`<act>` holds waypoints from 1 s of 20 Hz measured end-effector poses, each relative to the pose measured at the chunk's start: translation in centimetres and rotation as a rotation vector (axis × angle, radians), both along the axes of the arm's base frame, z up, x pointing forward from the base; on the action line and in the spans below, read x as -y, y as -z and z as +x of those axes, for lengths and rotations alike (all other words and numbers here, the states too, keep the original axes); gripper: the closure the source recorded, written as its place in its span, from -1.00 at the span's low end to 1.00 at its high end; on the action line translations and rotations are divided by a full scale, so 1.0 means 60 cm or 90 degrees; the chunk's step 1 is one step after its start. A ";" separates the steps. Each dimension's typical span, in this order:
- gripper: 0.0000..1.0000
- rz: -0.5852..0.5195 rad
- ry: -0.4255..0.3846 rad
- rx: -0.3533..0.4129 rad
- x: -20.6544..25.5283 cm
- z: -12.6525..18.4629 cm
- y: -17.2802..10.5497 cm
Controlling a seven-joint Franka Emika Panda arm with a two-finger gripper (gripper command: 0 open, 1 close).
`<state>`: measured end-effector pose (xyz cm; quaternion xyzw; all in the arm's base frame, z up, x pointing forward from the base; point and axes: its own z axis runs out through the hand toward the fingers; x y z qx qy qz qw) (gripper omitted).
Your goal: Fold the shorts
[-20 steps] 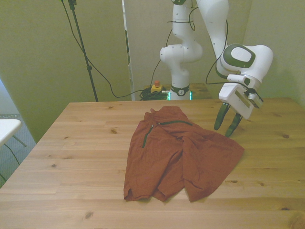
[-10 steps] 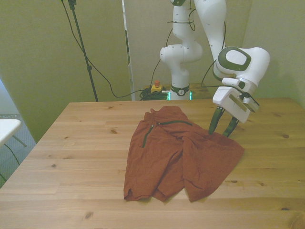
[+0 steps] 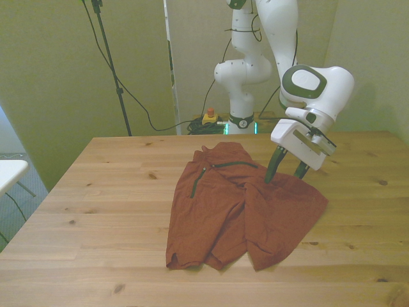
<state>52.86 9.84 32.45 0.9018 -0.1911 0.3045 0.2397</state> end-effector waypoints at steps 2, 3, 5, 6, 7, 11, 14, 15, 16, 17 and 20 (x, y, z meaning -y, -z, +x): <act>1.00 0.000 0.000 0.000 0.000 0.000 0.000; 1.00 0.000 0.000 0.000 0.000 0.000 0.000; 1.00 0.001 0.001 -0.001 0.000 0.000 0.002; 1.00 0.001 0.001 -0.002 0.000 0.002 0.004; 1.00 0.001 0.001 -0.003 -0.001 0.003 0.006; 1.00 0.001 0.000 -0.008 -0.001 0.005 0.013; 1.00 0.000 -0.001 -0.012 -0.002 0.005 0.018; 1.00 0.000 -0.001 -0.014 -0.002 0.005 0.020; 1.00 0.000 -0.001 -0.015 -0.003 0.005 0.022; 1.00 0.000 -0.002 -0.016 -0.003 0.005 0.023; 1.00 -0.001 -0.002 -0.019 -0.004 0.004 0.027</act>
